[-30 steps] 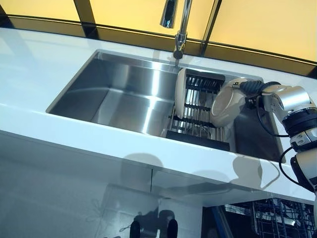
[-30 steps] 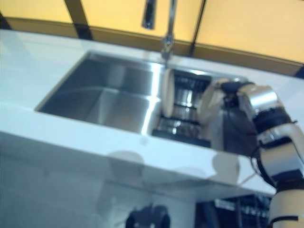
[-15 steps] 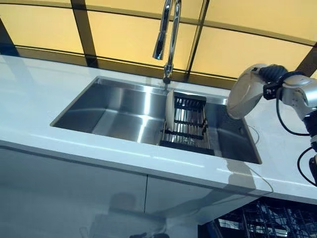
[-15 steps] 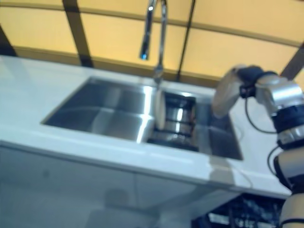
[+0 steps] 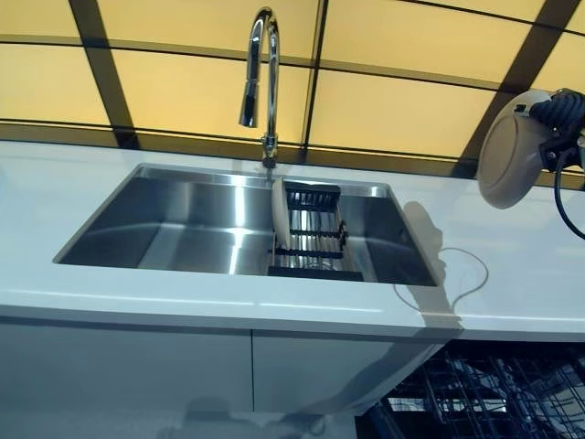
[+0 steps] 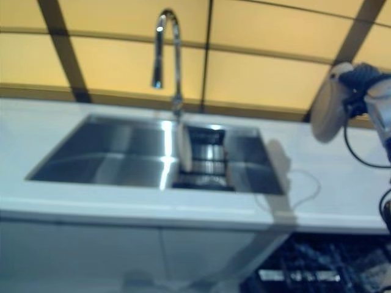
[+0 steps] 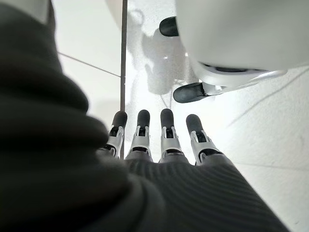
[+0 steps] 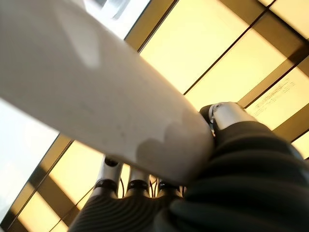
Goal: Take plates into dishwasher
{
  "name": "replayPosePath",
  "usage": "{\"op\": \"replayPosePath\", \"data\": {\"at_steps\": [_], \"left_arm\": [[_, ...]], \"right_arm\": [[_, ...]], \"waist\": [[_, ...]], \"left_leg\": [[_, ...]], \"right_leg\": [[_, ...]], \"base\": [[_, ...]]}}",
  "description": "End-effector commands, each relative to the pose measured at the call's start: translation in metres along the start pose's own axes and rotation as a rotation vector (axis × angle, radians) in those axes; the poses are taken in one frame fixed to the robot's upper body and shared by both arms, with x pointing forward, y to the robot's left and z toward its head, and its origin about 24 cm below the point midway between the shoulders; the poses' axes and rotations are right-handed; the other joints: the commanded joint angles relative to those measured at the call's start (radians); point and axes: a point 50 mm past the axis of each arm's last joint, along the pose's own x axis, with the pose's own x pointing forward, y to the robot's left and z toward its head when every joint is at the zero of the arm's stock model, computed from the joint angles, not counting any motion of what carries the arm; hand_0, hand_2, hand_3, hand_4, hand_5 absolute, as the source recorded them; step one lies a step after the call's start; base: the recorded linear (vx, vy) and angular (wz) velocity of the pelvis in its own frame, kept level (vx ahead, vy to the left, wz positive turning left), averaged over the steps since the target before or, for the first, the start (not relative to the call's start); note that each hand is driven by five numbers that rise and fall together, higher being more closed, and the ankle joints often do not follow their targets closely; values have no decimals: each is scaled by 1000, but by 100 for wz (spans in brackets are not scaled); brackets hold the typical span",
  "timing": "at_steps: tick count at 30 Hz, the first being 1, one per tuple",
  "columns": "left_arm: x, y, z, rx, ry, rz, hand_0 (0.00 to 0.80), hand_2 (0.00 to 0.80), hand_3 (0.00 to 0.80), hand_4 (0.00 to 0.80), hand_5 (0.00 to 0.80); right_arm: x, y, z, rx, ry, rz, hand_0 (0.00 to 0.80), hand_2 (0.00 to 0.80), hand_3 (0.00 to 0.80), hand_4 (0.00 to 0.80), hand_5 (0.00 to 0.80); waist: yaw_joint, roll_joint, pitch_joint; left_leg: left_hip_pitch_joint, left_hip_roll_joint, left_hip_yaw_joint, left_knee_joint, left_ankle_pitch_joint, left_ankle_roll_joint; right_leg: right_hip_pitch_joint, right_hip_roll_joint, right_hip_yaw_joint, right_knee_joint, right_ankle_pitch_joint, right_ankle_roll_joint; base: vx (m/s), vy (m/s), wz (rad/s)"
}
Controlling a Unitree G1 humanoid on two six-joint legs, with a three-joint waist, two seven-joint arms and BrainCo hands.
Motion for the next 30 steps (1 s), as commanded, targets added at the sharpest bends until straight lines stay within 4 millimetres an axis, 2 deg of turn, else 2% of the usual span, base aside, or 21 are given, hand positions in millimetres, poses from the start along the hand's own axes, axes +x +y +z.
{"op": "replayPosePath", "data": {"at_steps": [1, 8, 12, 16, 24, 30], "left_arm": [[-2, 17, 2, 102, 33, 38, 0, 0, 0, 0, 0], [-3, 23, 4, 111, 48, 28, 0, 0, 0, 0, 0], [-3, 23, 5, 111, 42, 25, 0, 0, 0, 0, 0], [-4, 27, 8, 103, 33, 33, 0, 0, 0, 0, 0], [-6, 35, 8, 103, 22, 51, 0, 0, 0, 0, 0], [-6, 36, 9, 128, 13, 49, 0, 0, 0, 0, 0]], "right_arm": [[-19, -53, 21, -13, -108, -120, 800, 800, 800, 800, 800], [-29, -55, -41, 23, -5, -36, 800, 800, 800, 800, 800], [-38, -58, -76, 15, 55, -6, 800, 800, 800, 800, 800], [-50, -54, -104, 24, 69, 46, 800, 800, 800, 800, 800], [-67, -31, -131, -42, 50, 188, 800, 800, 800, 800, 800], [-72, -19, -138, -159, 21, 247, 800, 800, 800, 800, 800]], "waist": [[-32, -25, -33], [-97, -9, -29], [-132, 7, -21], [-161, 15, -11], [-192, 29, 13], [-200, 37, 27]], "left_leg": [[18, 8, 46, 3, -78, 17], [38, 18, 124, 3, -95, 22], [51, 22, 141, 3, -116, 25], [50, 25, 168, 3, -118, 29], [43, 25, 198, 3, -116, 35], [41, 24, 212, 3, -117, 39]], "right_leg": [[50, -1, 28, 3, -56, 92], [36, -5, 44, 3, -45, 105], [36, -8, 41, 3, -50, 117], [21, -12, 39, 3, -45, 121], [-4, -17, 20, 3, -37, 123], [-18, -18, 3, 9, -38, 122]], "base": [[4, -28, -37], [8, -30, -27], [42, -28, -41], [5, -71, -11], [-7, -75, -21], [-17, -75, -5]]}}
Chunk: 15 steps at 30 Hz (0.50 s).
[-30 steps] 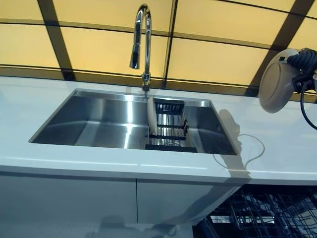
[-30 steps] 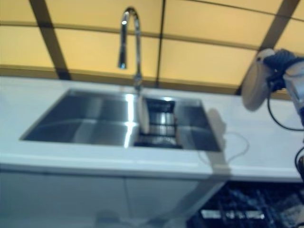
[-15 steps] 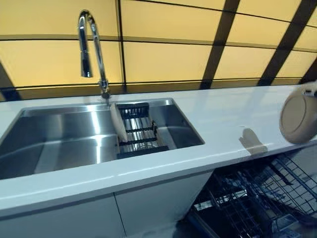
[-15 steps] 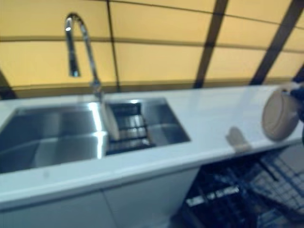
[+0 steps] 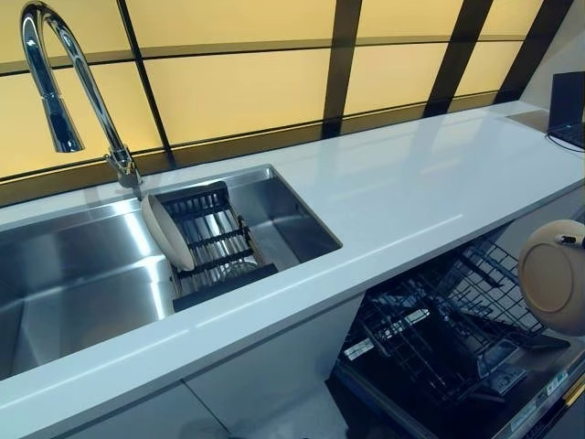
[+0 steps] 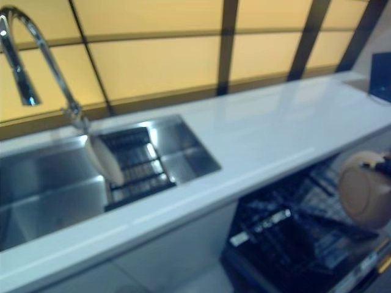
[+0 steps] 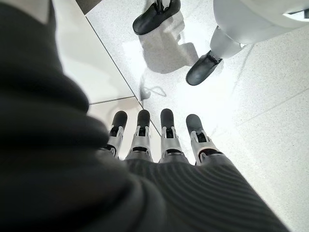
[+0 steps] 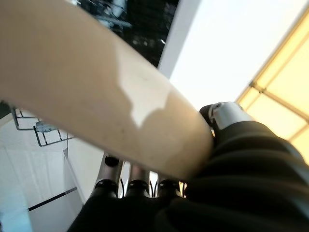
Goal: Take plates into dishwasher
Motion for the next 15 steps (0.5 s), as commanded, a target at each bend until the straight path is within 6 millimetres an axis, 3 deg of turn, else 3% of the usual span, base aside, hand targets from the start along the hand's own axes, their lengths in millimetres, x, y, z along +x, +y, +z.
{"op": "replayPosePath", "data": {"at_steps": [1, 8, 15], "left_arm": [[-5, 27, -2, 36, 7, 59, 0, 0, 0, 0, 0], [-5, 25, 3, 56, -7, 55, 0, 0, 0, 0, 0], [-5, 26, 5, 52, -19, 60, 0, 0, 0, 0, 0]], "right_arm": [[-7, -14, 25, -39, -171, -85, 800, 800, 800, 800, 800], [-7, -2, 33, -241, -203, -46, 800, 800, 800, 800, 800], [-1, 13, 32, -275, -196, -1, 800, 800, 800, 800, 800]], "waist": [[19, -34, 10], [23, -27, 19], [29, -21, 32]], "left_leg": [[7, 4, -26, 5, -64, 53], [2, 7, -22, 5, -62, 50], [-8, 10, -31, 5, -60, 46]], "right_leg": [[44, -32, -53, 11, -58, 93], [36, -33, -69, 10, -57, 93], [33, -34, -84, 7, -59, 91]], "base": [[-17, -70, -4], [-14, -56, -2], [-12, -30, 0]]}}
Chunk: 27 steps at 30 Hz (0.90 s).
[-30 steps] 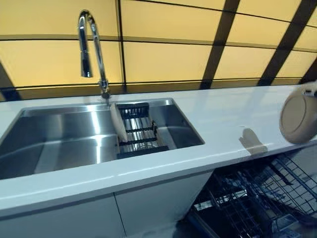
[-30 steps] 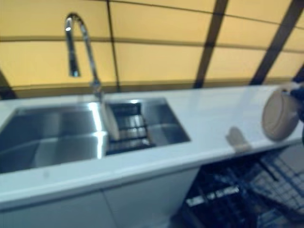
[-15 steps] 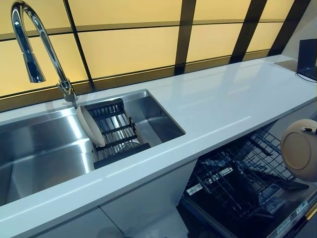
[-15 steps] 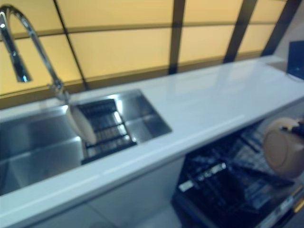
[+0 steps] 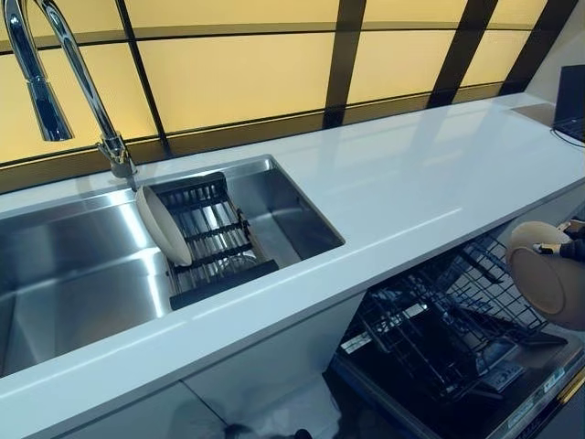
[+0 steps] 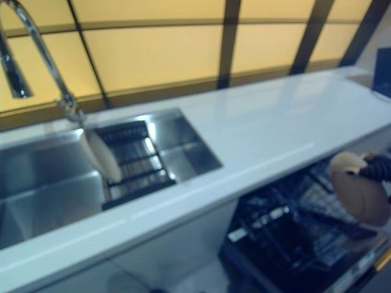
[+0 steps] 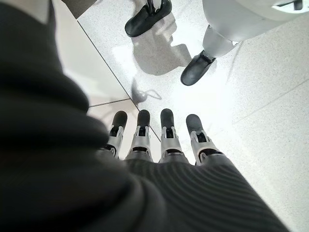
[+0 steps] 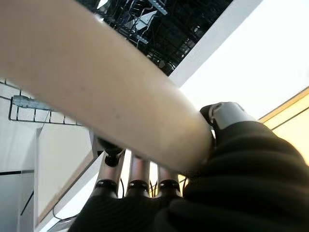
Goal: Take plates into dishwasher
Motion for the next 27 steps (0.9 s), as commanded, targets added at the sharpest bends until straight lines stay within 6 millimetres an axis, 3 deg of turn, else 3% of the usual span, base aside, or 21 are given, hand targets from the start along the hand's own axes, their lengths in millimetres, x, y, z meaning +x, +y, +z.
{"op": "replayPosePath", "data": {"at_steps": [1, 15, 27], "left_arm": [[-4, 23, 2, 8, -15, 54, 0, 0, 0, 0, 0], [-4, 24, 6, 5, -41, 40, 0, 0, 0, 0, 0], [-4, 22, 8, 10, -46, 30, 0, 0, 0, 0, 0]], "right_arm": [[5, 2, 11, 26, -81, -46, 800, 800, 800, 800, 800], [30, 62, 12, 248, -111, 115, 800, 800, 800, 800, 800], [46, 91, 18, 233, -109, 202, 800, 800, 800, 800, 800]], "waist": [[23, -18, 19], [37, -4, 32], [59, 5, 35]], "left_leg": [[2, 9, -36, 5, -57, 49], [0, 10, -47, 5, -58, 46], [0, 11, -57, 5, -55, 41]], "right_leg": [[47, -35, -80, 5, -58, 91], [53, -38, -100, 4, -65, 87], [63, -42, -120, 4, -73, 85]], "base": [[-25, -23, 3], [0, 0, 0], [-4, -2, 0]]}}
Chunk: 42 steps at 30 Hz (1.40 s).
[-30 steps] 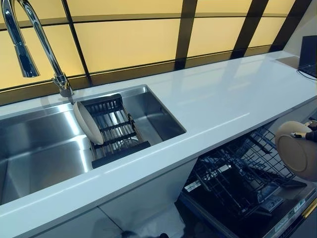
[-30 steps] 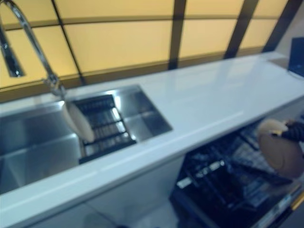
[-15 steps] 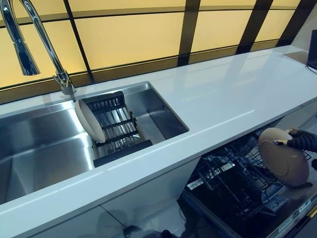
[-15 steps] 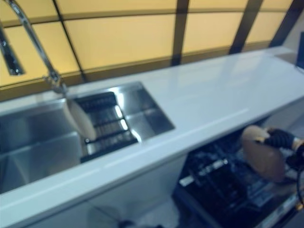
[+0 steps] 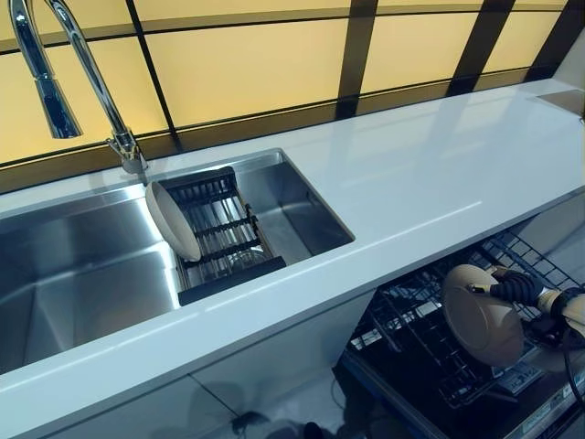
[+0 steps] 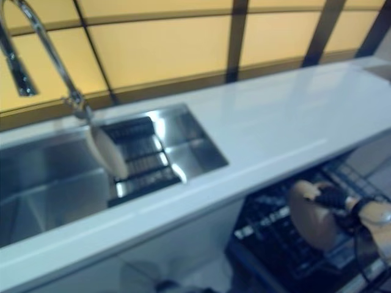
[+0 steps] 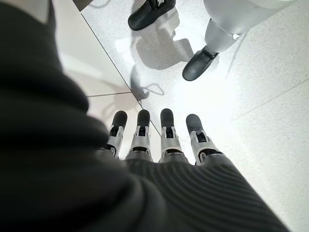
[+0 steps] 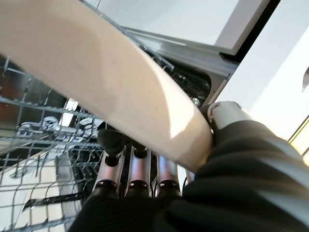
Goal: Take plates into dishwasher
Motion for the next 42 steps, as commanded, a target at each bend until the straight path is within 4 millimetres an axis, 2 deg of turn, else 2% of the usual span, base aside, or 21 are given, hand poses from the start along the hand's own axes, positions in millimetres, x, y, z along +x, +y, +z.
{"op": "replayPosePath", "data": {"at_steps": [1, 10, 16, 28, 42], "left_arm": [[-3, 18, 2, 5, -4, 45, 0, 0, 0, 0, 0], [-3, 19, 10, 2, -32, 44, 0, 0, 0, 0, 0], [-3, 18, 15, 3, -54, 42, 0, 0, 0, 0, 0], [-4, 22, 30, 33, -85, 34, 0, 0, 0, 0, 0], [-4, 22, 41, 38, -114, 19, 0, 0, 0, 0, 0]], "right_arm": [[12, -8, 20, -2, -79, -40, 800, 800, 800, 800, 800], [23, 2, 15, -104, -15, -21, 800, 800, 800, 800, 800], [35, 9, 4, -195, 75, -15, 800, 800, 800, 800, 800], [51, 25, -23, -170, 196, 6, 800, 800, 800, 800, 800], [57, 27, -35, -141, 258, 5, 800, 800, 800, 800, 800]], "waist": [[24, -27, 9], [45, -19, 24], [66, -12, 41], [102, 2, 60], [116, 19, 79]], "left_leg": [[0, 9, -49, 5, -55, 41], [-14, 4, -70, 5, -46, 39], [-24, 3, -92, 5, -39, 35], [-50, -1, -143, 5, -25, 30], [-75, -3, -167, 5, -11, 27]], "right_leg": [[61, -41, -100, 4, -75, 86], [58, -44, -107, 4, -76, 84], [60, -46, -117, 4, -78, 80], [58, -49, -131, 4, -83, 72], [44, -51, -127, 4, -82, 65]], "base": [[0, 0, 0], [-9, -8, 3], [-7, -11, 2], [-1, -15, 8], [-7, -3, 2]]}}
